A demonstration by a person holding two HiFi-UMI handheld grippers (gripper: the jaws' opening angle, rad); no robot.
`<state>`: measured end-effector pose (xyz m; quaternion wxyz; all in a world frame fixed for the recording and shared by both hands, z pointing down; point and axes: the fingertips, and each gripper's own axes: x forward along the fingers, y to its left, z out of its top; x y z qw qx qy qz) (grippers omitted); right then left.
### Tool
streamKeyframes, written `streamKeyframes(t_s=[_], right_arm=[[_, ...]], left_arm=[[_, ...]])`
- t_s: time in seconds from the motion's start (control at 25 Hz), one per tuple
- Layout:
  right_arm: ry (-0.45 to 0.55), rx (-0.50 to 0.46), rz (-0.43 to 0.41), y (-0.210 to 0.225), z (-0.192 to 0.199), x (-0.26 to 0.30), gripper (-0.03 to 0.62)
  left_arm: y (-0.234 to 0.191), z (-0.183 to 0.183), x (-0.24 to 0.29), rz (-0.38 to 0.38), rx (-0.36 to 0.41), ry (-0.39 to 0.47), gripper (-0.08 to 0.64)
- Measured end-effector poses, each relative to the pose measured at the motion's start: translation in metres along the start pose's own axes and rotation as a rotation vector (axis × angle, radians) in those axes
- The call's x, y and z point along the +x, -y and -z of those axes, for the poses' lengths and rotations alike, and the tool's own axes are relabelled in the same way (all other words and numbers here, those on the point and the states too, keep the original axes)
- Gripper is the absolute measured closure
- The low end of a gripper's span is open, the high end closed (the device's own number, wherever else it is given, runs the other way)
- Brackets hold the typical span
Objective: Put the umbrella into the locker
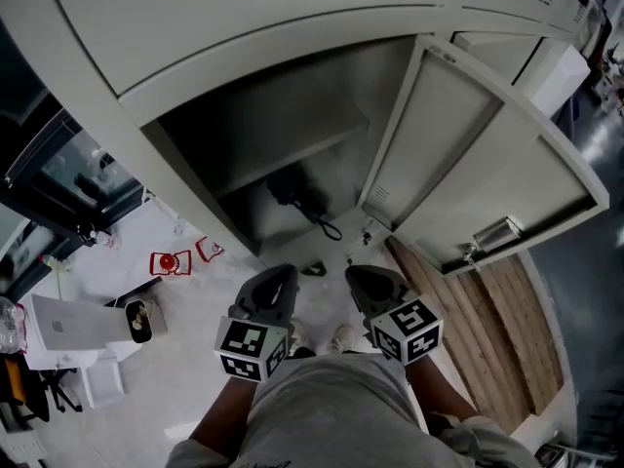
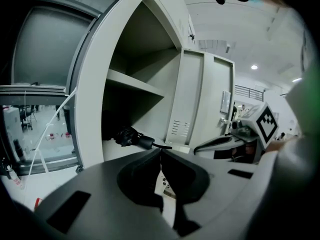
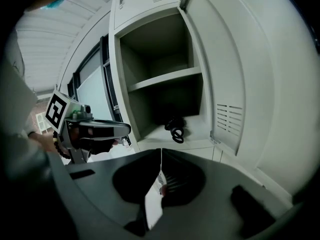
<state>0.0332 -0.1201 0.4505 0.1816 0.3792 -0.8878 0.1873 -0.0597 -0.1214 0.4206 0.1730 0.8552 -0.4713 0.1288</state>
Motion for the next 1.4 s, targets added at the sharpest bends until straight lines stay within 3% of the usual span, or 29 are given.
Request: streamKeyframes(t_s=[0.24, 1.4], right_arm=[[-0.013, 0.03, -0.033, -0.006, 0.008, -0.008, 0.563], [-0.053, -0.034, -0.065, -0.013, 0.006, 0.002, 0.565]], left_arm=[[0.003, 0.005, -0.003, -0.01, -0.005, -0.004, 0.543], [0.004, 0.004, -0.013, -0.031, -0.017, 0.004, 0.543]])
